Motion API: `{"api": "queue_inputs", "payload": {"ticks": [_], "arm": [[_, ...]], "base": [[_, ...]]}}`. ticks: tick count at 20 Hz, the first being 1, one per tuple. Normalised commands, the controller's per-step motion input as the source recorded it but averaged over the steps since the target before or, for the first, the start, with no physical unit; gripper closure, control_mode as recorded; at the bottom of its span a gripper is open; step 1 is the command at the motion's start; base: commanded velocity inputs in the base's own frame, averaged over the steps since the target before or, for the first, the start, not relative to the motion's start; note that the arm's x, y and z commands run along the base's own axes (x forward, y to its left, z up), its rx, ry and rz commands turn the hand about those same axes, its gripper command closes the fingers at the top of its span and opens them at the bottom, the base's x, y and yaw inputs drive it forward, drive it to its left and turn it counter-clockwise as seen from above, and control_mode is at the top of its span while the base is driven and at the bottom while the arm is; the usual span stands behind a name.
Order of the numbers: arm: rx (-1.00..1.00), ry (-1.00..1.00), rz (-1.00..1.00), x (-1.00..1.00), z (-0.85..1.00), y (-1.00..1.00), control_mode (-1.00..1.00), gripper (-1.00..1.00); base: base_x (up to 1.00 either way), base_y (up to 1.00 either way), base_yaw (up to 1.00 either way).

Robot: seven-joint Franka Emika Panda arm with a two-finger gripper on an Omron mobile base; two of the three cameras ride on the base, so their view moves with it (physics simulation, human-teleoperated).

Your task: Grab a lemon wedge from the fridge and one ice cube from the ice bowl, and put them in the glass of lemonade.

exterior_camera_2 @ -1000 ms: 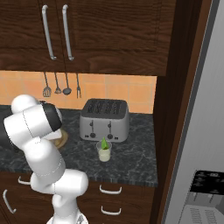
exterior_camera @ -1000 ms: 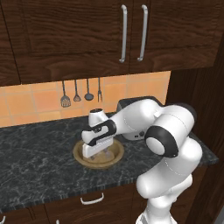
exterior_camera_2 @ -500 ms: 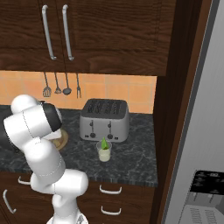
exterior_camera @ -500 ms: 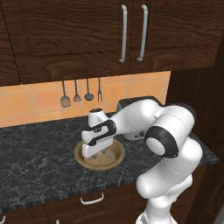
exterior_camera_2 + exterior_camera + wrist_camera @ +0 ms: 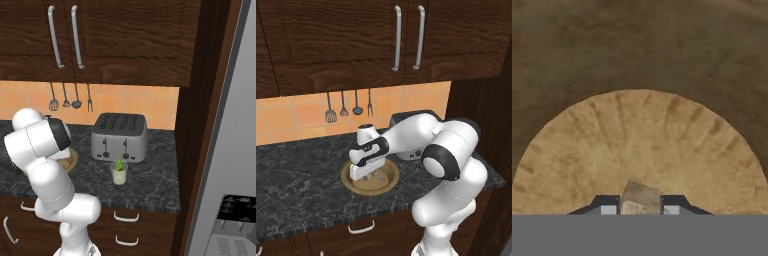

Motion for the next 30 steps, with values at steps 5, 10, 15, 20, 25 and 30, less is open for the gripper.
{"api": "queue_inputs", "payload": {"ticks": [5, 10, 15, 20, 25, 30], "arm": [[0.03, -0.01, 0.0, -0.15, 0.3, -0.02, -1.0, 1.0], [0.03, 0.0, 0.0, -0.07, 0.01, -0.06, -1.0, 1.0], [0.01, -0.02, 0.0, -0.1, 0.01, 0.0, -1.0, 1.0], [0.04, -0.07, 0.0, -0.41, 0.33, 0.0, -1.0, 1.0], [0.0, -0.09, 0.0, -0.67, 0.71, -0.24, -1.0, 1.0], [0.0, -0.15, -0.01, -0.43, 0.72, -0.62, -1.0, 1.0]], "base": [[0.0, 0.0, 0.0], [0.0, 0.0, 0.0], [0.0, 0.0, 0.0], [0.0, 0.0, 0.0], [0.0, 0.0, 0.0], [0.0, 0.0, 0.0]]}}
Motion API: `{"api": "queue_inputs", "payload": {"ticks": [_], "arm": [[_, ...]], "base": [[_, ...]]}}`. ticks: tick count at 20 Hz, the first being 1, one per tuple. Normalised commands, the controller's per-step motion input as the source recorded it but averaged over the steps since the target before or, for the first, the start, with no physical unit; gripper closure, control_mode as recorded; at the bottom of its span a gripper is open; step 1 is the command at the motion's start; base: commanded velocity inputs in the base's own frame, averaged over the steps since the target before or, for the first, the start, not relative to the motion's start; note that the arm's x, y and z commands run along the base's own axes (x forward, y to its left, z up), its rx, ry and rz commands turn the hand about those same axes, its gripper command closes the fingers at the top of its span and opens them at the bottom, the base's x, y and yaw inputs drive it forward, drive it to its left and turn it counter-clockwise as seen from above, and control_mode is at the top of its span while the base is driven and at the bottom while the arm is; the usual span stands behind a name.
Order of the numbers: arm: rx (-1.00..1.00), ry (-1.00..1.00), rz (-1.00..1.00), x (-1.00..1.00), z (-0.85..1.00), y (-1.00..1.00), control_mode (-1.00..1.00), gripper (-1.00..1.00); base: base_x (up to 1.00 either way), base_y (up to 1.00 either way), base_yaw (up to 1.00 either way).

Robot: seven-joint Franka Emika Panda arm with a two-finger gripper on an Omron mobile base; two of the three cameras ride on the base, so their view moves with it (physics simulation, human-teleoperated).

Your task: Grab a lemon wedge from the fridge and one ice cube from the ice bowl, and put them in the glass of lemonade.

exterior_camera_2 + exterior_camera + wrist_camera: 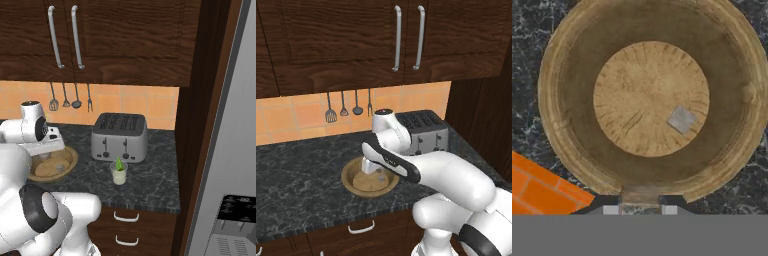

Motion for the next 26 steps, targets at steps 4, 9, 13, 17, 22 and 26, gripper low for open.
{"api": "queue_inputs", "payload": {"ticks": [4, 9, 13, 17, 22, 26], "arm": [[-0.01, -0.13, -0.04, -0.1, 0.76, -0.9, -1.0, 1.0], [-0.02, -0.07, -0.07, -0.01, 0.45, -0.94, -1.0, 1.0], [0.0, -0.02, -0.15, 0.0, 0.31, -1.0, -1.0, 1.0], [0.02, 0.0, -0.16, 0.0, 0.26, -1.0, -1.0, 1.0], [0.11, 0.01, -0.12, 0.0, 0.17, -0.98, -1.0, 1.0], [0.14, 0.07, 0.0, 0.24, -0.03, -0.49, -1.0, 1.0]], "base": [[0.0, 0.0, 0.0], [0.0, 0.0, 0.0], [0.0, 0.0, 0.0], [0.0, 0.0, 0.0], [0.0, 0.0, 0.0], [0.0, 0.0, 0.0]]}}
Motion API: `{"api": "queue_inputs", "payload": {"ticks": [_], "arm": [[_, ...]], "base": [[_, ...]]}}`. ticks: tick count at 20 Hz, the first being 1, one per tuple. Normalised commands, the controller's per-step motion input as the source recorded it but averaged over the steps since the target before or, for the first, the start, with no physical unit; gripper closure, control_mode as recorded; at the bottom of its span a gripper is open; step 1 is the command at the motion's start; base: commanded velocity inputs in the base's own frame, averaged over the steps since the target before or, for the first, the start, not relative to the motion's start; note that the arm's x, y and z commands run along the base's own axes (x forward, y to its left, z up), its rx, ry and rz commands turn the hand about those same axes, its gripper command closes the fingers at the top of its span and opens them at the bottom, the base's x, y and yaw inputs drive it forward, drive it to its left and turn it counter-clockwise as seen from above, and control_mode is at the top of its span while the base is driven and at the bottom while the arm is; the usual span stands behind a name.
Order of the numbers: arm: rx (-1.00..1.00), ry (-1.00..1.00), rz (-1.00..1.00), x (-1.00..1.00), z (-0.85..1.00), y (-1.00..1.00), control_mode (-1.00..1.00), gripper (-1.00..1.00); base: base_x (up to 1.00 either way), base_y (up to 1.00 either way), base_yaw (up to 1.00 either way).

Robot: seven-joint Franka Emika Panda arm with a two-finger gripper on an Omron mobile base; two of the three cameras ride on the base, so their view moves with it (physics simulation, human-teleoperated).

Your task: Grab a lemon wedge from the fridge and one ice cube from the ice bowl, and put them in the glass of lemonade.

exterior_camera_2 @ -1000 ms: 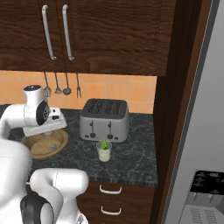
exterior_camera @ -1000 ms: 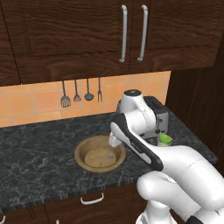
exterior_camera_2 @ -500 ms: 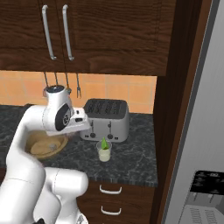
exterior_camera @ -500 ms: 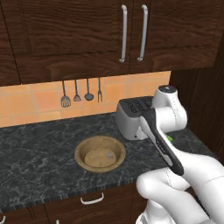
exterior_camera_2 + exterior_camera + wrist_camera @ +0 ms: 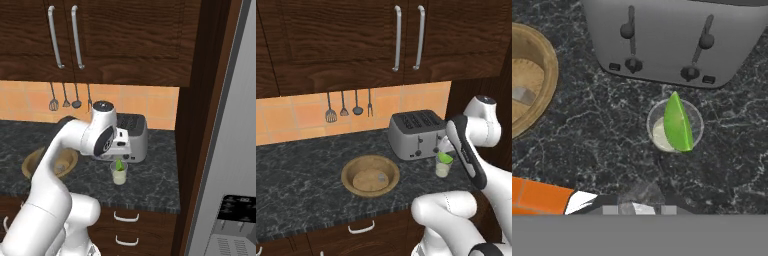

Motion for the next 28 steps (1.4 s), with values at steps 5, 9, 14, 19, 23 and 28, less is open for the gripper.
{"api": "queue_inputs", "payload": {"ticks": [5, 9, 14, 19, 23, 28], "arm": [[-0.02, 0.02, -0.01, 0.13, 0.0, 0.0, -1.0, 1.0], [-0.11, 0.09, -0.05, 0.17, -0.02, 0.0, -1.0, 1.0], [-0.02, 0.02, -0.03, 0.03, -0.16, 0.0, -1.0, 1.0], [0.0, 0.0, -0.01, 0.0, -0.23, 0.0, -1.0, 1.0], [0.0, 0.0, 0.0, 0.0, -0.13, 0.0, -1.0, 1.0], [0.0, 0.0, 0.0, 0.07, -0.04, -0.02, -1.0, 1.0]], "base": [[0.0, 0.0, 0.0], [0.0, 0.0, 0.0], [0.0, 0.0, 0.0], [0.0, 0.0, 0.0], [0.0, 0.0, 0.0], [0.0, 0.0, 0.0]]}}
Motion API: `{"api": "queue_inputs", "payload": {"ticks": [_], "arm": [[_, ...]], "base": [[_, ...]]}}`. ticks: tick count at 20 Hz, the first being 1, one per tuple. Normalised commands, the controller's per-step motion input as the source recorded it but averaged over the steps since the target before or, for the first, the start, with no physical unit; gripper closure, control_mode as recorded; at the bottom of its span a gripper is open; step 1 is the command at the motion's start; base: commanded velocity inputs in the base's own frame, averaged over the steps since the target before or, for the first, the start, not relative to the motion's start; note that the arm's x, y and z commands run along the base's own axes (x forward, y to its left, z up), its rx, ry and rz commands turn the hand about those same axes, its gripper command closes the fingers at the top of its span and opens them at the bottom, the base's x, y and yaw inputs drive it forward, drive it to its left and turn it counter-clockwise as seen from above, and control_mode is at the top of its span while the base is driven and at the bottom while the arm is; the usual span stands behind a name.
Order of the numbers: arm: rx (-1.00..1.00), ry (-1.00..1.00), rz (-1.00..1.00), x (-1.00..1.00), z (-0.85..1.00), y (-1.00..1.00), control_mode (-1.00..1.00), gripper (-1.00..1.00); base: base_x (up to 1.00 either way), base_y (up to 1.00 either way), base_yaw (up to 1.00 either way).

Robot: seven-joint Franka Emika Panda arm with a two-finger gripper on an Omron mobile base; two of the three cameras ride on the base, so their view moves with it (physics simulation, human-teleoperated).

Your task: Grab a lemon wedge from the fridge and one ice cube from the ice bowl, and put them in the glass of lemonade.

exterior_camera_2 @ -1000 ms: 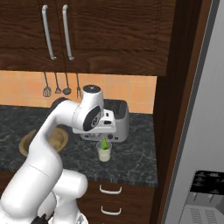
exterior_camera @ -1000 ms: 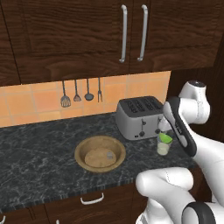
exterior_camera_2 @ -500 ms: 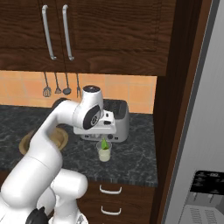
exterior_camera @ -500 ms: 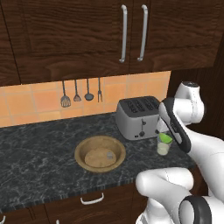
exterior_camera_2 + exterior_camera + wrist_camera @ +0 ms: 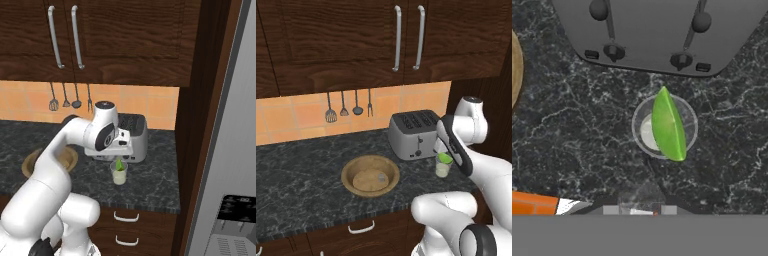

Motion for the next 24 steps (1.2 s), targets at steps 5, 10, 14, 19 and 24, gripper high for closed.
{"api": "queue_inputs", "payload": {"ticks": [5, 10, 14, 19, 24], "arm": [[0.0, 0.09, 0.0, 0.32, 0.0, -0.18, -1.0, 1.0], [0.0, 0.07, 0.0, 0.13, 0.0, 0.0, -1.0, 1.0], [0.0, 0.01, 0.0, 0.04, 0.0, -0.01, -1.0, 1.0], [0.0, 0.0, 0.0, 0.03, 0.15, 0.0, -1.0, 1.0], [0.0, 0.0, 0.0, 0.28, 0.01, 0.0, -1.0, 1.0]], "base": [[0.0, 0.0, 0.0], [0.0, 0.0, 0.0], [0.0, 0.0, 0.0], [0.0, 0.0, 0.0], [0.0, 0.0, 0.0]]}}
